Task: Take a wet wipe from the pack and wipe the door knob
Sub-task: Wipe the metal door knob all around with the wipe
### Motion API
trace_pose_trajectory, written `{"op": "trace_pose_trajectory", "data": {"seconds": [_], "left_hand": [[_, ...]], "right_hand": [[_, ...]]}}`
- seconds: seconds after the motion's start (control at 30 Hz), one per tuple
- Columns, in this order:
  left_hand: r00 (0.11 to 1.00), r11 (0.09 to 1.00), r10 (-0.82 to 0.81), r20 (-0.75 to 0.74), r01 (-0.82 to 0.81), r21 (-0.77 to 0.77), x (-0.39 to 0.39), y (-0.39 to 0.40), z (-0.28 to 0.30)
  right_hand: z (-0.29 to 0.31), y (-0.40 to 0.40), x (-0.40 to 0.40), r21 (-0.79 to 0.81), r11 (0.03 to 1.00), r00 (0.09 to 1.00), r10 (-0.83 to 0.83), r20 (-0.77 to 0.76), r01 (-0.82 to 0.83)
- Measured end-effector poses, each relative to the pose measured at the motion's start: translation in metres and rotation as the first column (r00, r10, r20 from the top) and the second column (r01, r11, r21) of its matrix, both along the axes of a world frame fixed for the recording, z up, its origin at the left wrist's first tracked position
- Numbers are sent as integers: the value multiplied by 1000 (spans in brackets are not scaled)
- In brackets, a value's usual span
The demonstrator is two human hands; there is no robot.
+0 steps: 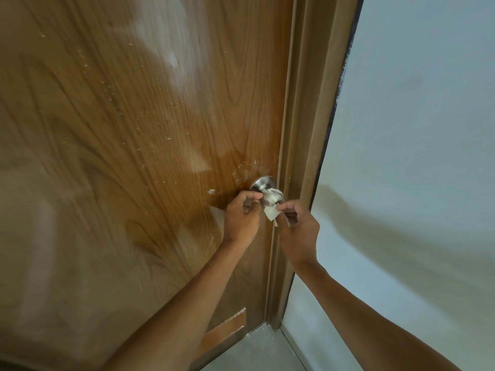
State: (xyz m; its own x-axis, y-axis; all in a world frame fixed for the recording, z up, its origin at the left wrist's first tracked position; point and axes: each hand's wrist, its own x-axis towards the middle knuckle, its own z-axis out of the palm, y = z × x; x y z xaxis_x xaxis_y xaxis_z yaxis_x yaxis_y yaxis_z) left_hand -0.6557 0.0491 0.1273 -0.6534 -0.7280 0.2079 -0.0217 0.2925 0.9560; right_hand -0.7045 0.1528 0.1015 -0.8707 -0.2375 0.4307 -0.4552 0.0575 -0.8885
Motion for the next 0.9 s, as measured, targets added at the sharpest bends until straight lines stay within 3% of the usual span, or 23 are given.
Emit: {"op": "trace_pose_trajectory", "data": {"seconds": [0.1, 0.3, 0.57, 0.9], "left_hand": [[1000, 1000, -10, 8, 10, -3, 1, 0, 1], [1000, 1000, -6, 21, 6, -10, -2, -1, -2], [1000, 1000, -3, -8, 3, 26, -1, 1, 0], [1000, 999, -11, -11, 11, 46, 2, 4, 4]], "right_hand": [[-2, 4, -4, 14, 1000, 999, -5, 40, 4], [14, -1, -7, -111, 989, 990, -83, 116, 96], [4, 2, -5, 24, 1000, 997, 12, 74, -14], [12, -7, -3, -9, 997, 993, -74, 87, 75]]}}
